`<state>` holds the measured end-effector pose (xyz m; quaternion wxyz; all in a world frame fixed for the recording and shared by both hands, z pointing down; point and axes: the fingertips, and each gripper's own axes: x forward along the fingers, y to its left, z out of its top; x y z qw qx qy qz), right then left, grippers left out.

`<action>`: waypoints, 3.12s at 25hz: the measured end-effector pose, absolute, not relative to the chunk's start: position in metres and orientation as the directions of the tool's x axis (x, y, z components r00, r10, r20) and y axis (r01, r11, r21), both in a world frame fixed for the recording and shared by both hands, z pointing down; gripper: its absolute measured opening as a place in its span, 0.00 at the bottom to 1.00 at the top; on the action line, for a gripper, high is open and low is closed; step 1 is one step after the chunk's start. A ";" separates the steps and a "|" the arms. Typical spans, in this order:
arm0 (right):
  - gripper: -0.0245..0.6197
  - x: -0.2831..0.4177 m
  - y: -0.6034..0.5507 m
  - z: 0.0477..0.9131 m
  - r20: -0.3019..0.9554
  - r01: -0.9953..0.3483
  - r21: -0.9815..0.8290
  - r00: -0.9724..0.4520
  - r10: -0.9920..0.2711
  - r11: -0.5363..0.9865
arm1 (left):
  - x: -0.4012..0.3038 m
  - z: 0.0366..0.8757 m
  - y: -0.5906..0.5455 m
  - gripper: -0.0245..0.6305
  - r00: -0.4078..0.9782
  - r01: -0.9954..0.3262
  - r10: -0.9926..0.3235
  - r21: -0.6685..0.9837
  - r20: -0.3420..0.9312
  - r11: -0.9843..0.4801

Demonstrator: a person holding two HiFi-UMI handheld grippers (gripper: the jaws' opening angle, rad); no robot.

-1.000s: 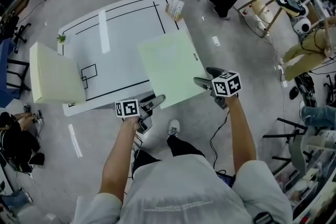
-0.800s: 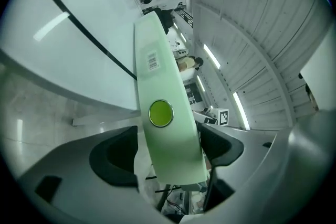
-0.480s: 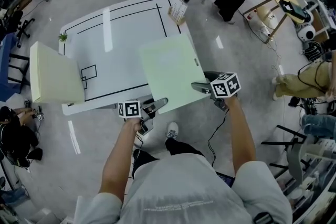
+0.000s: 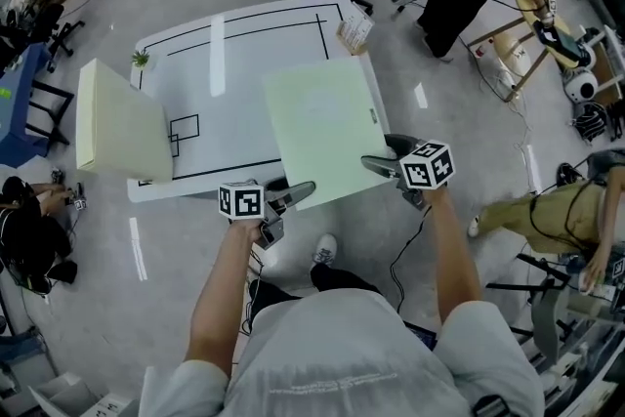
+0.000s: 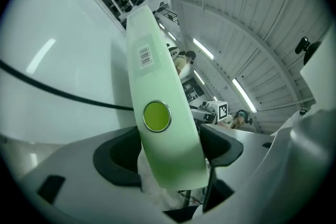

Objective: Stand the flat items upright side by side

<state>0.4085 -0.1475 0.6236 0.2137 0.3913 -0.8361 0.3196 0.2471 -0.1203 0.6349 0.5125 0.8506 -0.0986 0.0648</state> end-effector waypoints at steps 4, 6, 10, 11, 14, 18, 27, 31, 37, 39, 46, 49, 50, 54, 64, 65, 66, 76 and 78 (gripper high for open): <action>0.62 0.389 -0.169 0.610 0.602 -0.770 -0.300 -0.611 -0.515 0.563 | 0.229 0.623 -0.135 0.59 0.951 -0.305 -0.145 0.765 0.272 -0.567; 0.62 0.377 -0.180 0.609 0.606 -0.755 -0.283 -0.619 -0.499 0.592 | 0.219 0.619 -0.143 0.59 0.935 -0.348 -0.179 0.708 0.304 -0.614; 0.62 0.352 -0.202 0.610 0.585 -0.721 -0.276 -0.651 -0.484 0.636 | 0.196 0.619 -0.157 0.59 0.894 -0.442 -0.265 0.609 0.362 -0.658; 0.62 0.346 -0.207 0.610 0.579 -0.714 -0.269 -0.657 -0.484 0.647 | 0.191 0.619 -0.159 0.59 0.886 -0.458 -0.286 0.596 0.365 -0.660; 0.62 0.332 -0.219 0.609 0.571 -0.688 -0.238 -0.670 -0.474 0.686 | 0.180 0.619 -0.163 0.59 0.869 -0.493 -0.347 0.557 0.354 -0.668; 0.62 0.318 -0.232 0.602 0.562 -0.654 -0.175 -0.680 -0.471 0.736 | 0.168 0.614 -0.169 0.59 0.832 -0.553 -0.435 0.449 0.345 -0.702; 0.62 0.311 -0.262 0.597 0.548 -0.597 -0.028 -0.680 -0.487 0.802 | 0.168 0.614 -0.188 0.59 0.736 -0.655 -0.584 0.146 0.342 -0.741; 0.62 0.308 -0.275 0.601 0.539 -0.594 0.015 -0.673 -0.506 0.805 | 0.170 0.624 -0.195 0.59 0.679 -0.704 -0.638 0.075 0.364 -0.706; 0.62 0.304 -0.296 0.619 0.551 -0.589 0.035 -0.663 -0.507 0.807 | 0.176 0.652 -0.188 0.54 0.608 -0.735 -0.666 -0.012 0.433 -0.678; 0.62 0.299 -0.300 0.625 0.566 -0.568 0.026 -0.670 -0.480 0.823 | 0.178 0.655 -0.186 0.52 0.607 -0.730 -0.664 -0.026 0.437 -0.683; 0.61 0.285 -0.311 0.632 0.575 -0.539 -0.034 -0.700 -0.425 0.841 | 0.181 0.655 -0.186 0.52 0.625 -0.729 -0.653 0.022 0.428 -0.684; 0.61 0.281 -0.322 0.634 0.599 -0.544 -0.073 -0.694 -0.399 0.836 | 0.184 0.656 -0.188 0.53 0.641 -0.713 -0.636 0.025 0.430 -0.701; 0.61 0.280 -0.327 0.634 0.605 -0.551 -0.066 -0.685 -0.406 0.832 | 0.185 0.656 -0.189 0.53 0.647 -0.706 -0.629 0.026 0.432 -0.708; 0.61 0.278 -0.344 0.632 0.606 -0.618 -0.035 -0.638 -0.475 0.786 | 0.193 0.646 -0.192 0.54 0.664 -0.690 -0.609 0.042 0.434 -0.723; 0.61 0.299 -0.327 0.645 0.616 -0.791 0.003 -0.481 -0.624 0.612 | 0.183 0.640 -0.186 0.54 0.684 -0.684 -0.574 0.124 0.451 -0.719; 0.61 0.303 -0.318 0.644 0.610 -0.813 -0.008 -0.466 -0.641 0.583 | 0.174 0.641 -0.182 0.54 0.687 -0.680 -0.567 0.128 0.454 -0.722; 0.61 0.306 -0.308 0.642 0.604 -0.831 -0.013 -0.450 -0.658 0.556 | 0.161 0.642 -0.176 0.55 0.690 -0.677 -0.561 0.134 0.457 -0.724; 0.61 0.270 -0.185 0.578 0.480 -0.904 -0.068 -0.401 -0.780 0.423 | -0.036 0.605 -0.145 0.55 0.513 -0.850 -0.750 0.127 0.418 -0.511; 0.61 0.253 -0.175 0.559 0.438 -0.911 -0.069 -0.393 -0.809 0.406 | -0.071 0.590 -0.154 0.55 0.468 -0.879 -0.793 0.113 0.389 -0.463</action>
